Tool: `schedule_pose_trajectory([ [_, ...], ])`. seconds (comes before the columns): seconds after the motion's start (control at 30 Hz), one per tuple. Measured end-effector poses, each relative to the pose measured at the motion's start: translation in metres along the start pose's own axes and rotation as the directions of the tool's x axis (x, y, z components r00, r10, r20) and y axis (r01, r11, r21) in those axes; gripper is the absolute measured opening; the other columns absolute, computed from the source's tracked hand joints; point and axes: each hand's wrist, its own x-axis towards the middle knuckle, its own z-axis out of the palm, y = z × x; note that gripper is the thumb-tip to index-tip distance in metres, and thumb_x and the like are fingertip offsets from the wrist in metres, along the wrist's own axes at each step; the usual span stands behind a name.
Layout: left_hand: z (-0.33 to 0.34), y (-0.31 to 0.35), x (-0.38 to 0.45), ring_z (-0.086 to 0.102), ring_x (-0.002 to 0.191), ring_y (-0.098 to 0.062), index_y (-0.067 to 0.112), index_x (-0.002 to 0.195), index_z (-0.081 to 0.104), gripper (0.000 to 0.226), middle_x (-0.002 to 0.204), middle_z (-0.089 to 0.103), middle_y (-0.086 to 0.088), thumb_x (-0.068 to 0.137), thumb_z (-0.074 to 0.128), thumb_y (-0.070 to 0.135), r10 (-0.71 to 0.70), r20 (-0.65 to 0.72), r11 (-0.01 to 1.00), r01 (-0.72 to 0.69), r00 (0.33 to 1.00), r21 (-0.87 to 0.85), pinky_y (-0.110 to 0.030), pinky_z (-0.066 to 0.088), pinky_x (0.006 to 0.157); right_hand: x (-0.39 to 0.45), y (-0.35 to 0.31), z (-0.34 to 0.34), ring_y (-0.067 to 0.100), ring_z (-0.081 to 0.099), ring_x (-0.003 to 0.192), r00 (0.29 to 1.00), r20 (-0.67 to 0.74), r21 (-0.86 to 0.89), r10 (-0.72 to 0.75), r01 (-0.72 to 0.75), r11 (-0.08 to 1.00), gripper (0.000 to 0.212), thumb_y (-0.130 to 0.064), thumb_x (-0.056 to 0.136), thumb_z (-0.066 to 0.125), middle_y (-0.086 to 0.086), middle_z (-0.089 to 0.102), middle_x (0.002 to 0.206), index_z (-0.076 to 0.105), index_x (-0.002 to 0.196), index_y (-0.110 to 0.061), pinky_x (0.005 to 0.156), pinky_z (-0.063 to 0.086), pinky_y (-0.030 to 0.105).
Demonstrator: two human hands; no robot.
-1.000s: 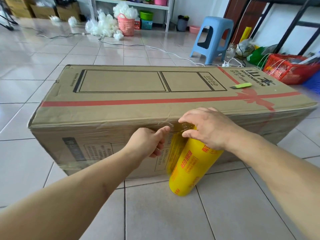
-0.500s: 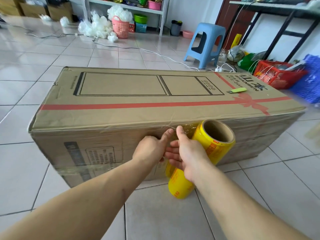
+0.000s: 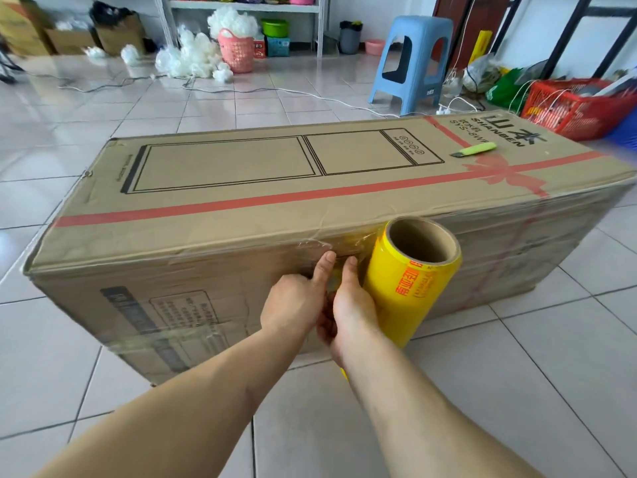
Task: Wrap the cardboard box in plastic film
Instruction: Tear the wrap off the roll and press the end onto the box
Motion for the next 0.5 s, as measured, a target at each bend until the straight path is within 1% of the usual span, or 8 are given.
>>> schedule_pose_trajectory([
  [0.1,0.004,-0.005,0.0,0.078,0.079,-0.028,0.012,0.067,0.077,0.086,0.061,0.076,-0.003,0.098,0.041,0.084,0.008,-0.028,1.0,-0.008,1.0,0.017,-0.044,0.062,0.088,0.012,0.009,-0.004,0.027,0.066,0.066,0.994,-0.034,-0.074,-0.103,0.1,0.992,0.072,-0.074,0.091,0.034,0.008,0.071,0.075,0.065,0.076,-0.011,0.057,0.051,0.032],
  [0.13,0.005,-0.006,0.0,0.078,0.08,-0.026,0.014,0.068,0.077,0.084,0.063,0.077,-0.002,0.099,0.042,0.084,0.015,-0.041,0.999,-0.014,0.999,0.03,-0.042,0.061,0.088,0.015,0.011,-0.004,0.029,0.068,0.07,0.987,-0.06,-0.122,-0.151,0.143,0.982,0.076,-0.078,0.089,0.03,0.009,0.072,0.076,0.065,0.073,-0.012,0.063,0.055,0.036],
  [0.2,0.011,-0.007,0.0,0.077,0.083,-0.025,0.015,0.069,0.075,0.081,0.069,0.078,-0.001,0.099,0.042,0.083,0.027,-0.053,0.996,-0.022,0.998,0.086,-0.04,0.06,0.086,0.02,0.018,-0.005,0.032,0.071,0.082,0.965,-0.103,-0.214,-0.24,0.214,0.953,0.087,-0.087,0.076,0.021,0.009,0.075,0.08,0.067,0.071,-0.014,0.08,0.058,0.048],
  [0.27,0.016,-0.009,-0.001,0.069,0.076,-0.022,0.016,0.066,0.071,0.079,0.067,0.073,0.001,0.099,0.043,0.082,0.03,-0.059,0.99,-0.021,0.998,0.137,-0.036,0.053,0.077,0.028,0.025,-0.007,0.034,0.071,0.087,0.949,-0.109,-0.262,-0.296,0.26,0.929,0.095,-0.095,0.06,0.016,0.008,0.075,0.083,0.068,0.071,-0.015,0.085,0.057,0.052],
  [0.33,0.02,-0.009,-0.004,0.061,0.071,-0.021,0.017,0.064,0.066,0.076,0.063,0.065,0.003,0.101,0.043,0.08,0.029,-0.069,0.987,-0.018,0.997,0.16,-0.034,0.045,0.073,0.031,0.028,-0.008,0.034,0.07,0.09,0.933,-0.082,-0.33,-0.351,0.307,0.893,0.098,-0.097,0.052,0.014,0.008,0.076,0.086,0.067,0.069,-0.017,0.085,0.056,0.052],
  [0.43,0.024,-0.007,-0.005,0.059,0.075,-0.026,0.016,0.062,0.064,0.076,0.062,0.06,0.0,0.104,0.042,0.075,0.002,-0.091,0.994,0.007,0.996,0.107,-0.034,0.041,0.071,0.023,0.022,-0.008,0.031,0.069,0.093,0.937,-0.013,-0.395,-0.349,0.316,0.863,0.108,-0.102,0.047,0.013,0.006,0.075,0.09,0.071,0.078,-0.017,0.087,0.056,0.05],
  [0.47,0.025,-0.007,-0.004,0.058,0.073,-0.027,0.015,0.066,0.068,0.076,0.061,0.058,-0.002,0.106,0.04,0.073,-0.008,-0.098,0.995,0.018,0.995,0.097,-0.035,0.04,0.068,0.019,0.018,-0.007,0.03,0.069,0.094,0.947,-0.004,-0.412,-0.321,0.291,0.863,0.11,-0.102,0.046,0.014,0.006,0.075,0.093,0.072,0.082,-0.015,0.088,0.055,0.049],
  [0.5,0.024,-0.006,-0.004,0.056,0.068,-0.025,0.014,0.079,0.077,0.075,0.061,0.056,-0.002,0.109,0.037,0.07,-0.003,-0.1,0.991,0.016,0.995,0.131,-0.036,0.038,0.063,0.016,0.014,-0.006,0.03,0.068,0.097,0.958,0.001,-0.418,-0.285,0.26,0.871,0.112,-0.102,0.046,0.015,0.006,0.074,0.098,0.072,0.087,-0.015,0.089,0.055,0.048],
])
